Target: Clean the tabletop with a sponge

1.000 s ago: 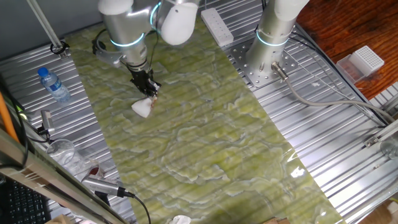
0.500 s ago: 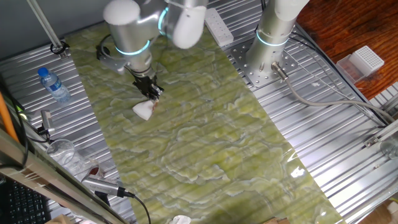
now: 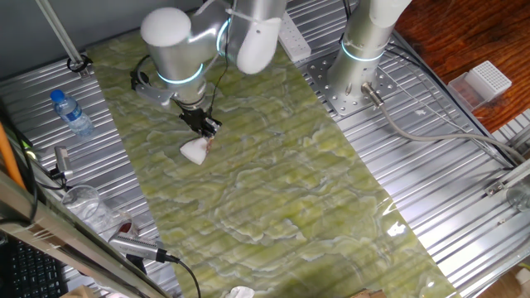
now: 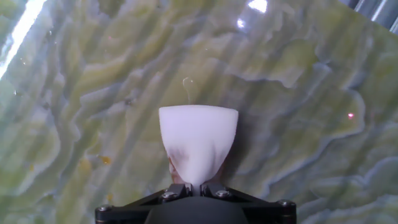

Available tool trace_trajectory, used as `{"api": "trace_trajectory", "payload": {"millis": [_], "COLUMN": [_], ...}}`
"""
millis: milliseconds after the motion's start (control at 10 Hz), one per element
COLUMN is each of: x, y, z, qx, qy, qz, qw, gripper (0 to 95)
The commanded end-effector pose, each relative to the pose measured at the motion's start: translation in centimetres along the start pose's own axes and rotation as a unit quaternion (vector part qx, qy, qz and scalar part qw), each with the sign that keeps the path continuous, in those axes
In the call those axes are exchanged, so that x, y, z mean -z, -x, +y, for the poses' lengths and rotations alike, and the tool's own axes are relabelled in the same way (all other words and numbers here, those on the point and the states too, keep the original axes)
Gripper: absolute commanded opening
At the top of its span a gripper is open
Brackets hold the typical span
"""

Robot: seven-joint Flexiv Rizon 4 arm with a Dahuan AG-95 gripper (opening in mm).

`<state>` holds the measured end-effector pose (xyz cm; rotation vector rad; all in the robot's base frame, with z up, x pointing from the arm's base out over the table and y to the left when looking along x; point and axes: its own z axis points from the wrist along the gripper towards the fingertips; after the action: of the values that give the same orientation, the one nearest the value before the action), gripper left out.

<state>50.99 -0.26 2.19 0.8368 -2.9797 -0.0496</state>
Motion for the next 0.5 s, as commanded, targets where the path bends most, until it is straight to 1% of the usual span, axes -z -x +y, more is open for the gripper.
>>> {"api": "trace_trajectory", "payload": {"millis": [100,200,300,400,500], "x": [0.1,0.3,0.2,0.1,0.0], "y": [0.2,0.4,0.5,0.5,0.4], "z": [0.7,1.3,1.7,1.9,2.0], "qx": [0.001,-0.001,0.01,0.009,0.01], "qy": [-0.007,-0.009,-0.025,-0.026,-0.032], "qz": [0.004,0.007,0.016,0.018,0.021], "qw": [1.0,0.9999,0.9995,0.9994,0.9992], "gripper": [0.0,0.0,0.0,0.0,0.0]}}
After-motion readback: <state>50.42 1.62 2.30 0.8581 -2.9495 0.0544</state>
